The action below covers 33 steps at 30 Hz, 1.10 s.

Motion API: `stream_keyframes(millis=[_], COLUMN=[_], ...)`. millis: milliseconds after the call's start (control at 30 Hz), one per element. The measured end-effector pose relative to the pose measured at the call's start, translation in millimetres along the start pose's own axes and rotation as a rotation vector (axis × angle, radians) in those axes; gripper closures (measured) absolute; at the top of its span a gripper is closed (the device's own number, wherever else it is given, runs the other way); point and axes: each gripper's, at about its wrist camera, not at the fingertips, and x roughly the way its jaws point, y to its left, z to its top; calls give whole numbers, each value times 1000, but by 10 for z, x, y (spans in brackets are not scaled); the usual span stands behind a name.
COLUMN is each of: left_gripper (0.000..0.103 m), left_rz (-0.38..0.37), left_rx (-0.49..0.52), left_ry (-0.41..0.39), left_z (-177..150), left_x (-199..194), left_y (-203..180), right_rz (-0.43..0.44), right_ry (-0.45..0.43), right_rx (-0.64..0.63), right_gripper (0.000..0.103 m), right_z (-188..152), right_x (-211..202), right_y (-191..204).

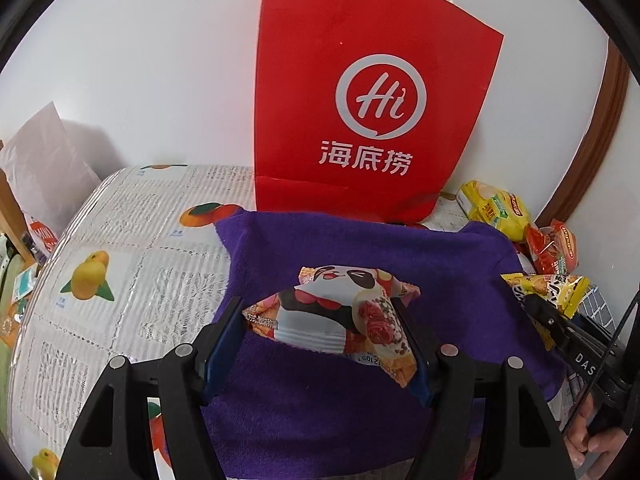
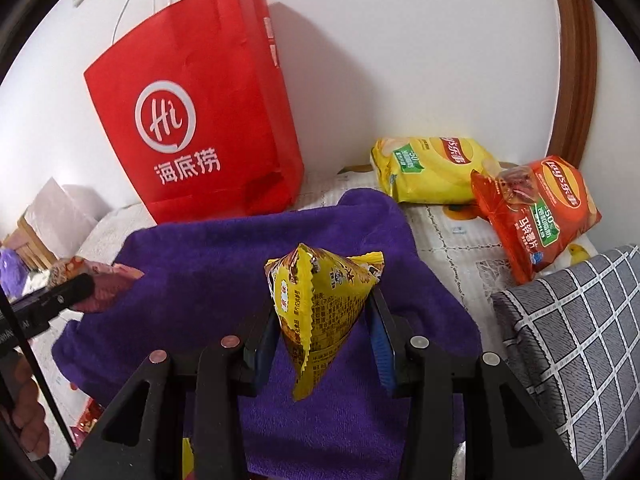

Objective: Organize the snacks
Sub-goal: 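Carry both held packets over the purple towel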

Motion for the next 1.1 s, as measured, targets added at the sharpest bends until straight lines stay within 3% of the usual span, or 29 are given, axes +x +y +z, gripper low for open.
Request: stream_keyframes(millis=[233,700,1100], left_gripper=[35,35,34], left_rz=[-8,-9,-1], left_rx=[-39,-21,-11], left_ry=[8,41,49], left_z=[-9,-71,-78], left_x=[44,116,141], left_y=[97,18,4], right_rz=[-39,5,28], right_ry=[8,73,75], right_rx=[-15,18,29], right_gripper=[61,61,61], right_z=[-31,-46,-53], right_x=[37,168,187], right_y=[13,-58,-76])
